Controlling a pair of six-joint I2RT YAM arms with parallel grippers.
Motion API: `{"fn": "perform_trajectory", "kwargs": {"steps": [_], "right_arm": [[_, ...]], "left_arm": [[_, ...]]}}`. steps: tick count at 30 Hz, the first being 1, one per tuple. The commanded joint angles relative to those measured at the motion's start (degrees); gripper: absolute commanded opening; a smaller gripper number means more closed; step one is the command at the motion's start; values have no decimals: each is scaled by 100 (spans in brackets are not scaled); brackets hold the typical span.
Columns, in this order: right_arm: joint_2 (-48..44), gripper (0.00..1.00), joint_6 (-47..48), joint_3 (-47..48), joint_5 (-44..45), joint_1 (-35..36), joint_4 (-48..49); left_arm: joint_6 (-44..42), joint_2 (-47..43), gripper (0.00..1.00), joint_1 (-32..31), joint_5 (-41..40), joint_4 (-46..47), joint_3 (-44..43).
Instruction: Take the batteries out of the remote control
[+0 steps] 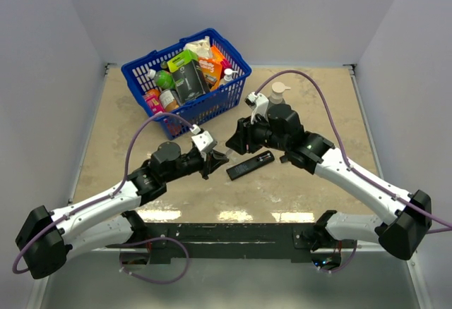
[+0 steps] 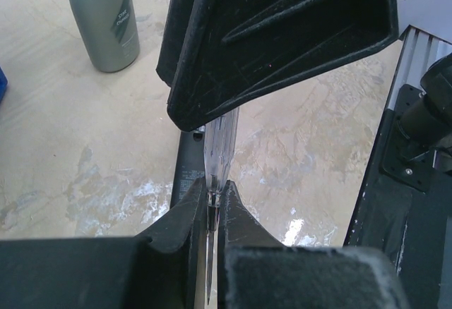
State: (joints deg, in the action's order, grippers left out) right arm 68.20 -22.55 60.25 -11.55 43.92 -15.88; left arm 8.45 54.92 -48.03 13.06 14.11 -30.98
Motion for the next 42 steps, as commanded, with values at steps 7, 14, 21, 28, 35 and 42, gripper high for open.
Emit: {"fn": "perform_trajectory", "kwargs": {"steps": [7, 14, 21, 28, 35, 42], "right_arm": [[-193, 41, 66, -84, 144, 11, 103], [-431, 50, -4, -180, 83, 20, 94], [-396, 50, -31, -180, 100, 11, 85], [-281, 49, -74, -250, 145, 20, 120], [-255, 47, -145, -268, 144, 11, 199], [-176, 42, -162, -295, -66, 11, 427]], "left_arm": [[104, -7, 0, 13, -172, 286, 48], [140, 72, 0, 13, -164, 285, -4], [157, 63, 0, 13, -119, 347, 13], [184, 54, 0, 4, -102, 373, 75], [210, 54, 0, 4, -84, 496, 128], [245, 28, 0, 13, -58, 645, 198]]}}
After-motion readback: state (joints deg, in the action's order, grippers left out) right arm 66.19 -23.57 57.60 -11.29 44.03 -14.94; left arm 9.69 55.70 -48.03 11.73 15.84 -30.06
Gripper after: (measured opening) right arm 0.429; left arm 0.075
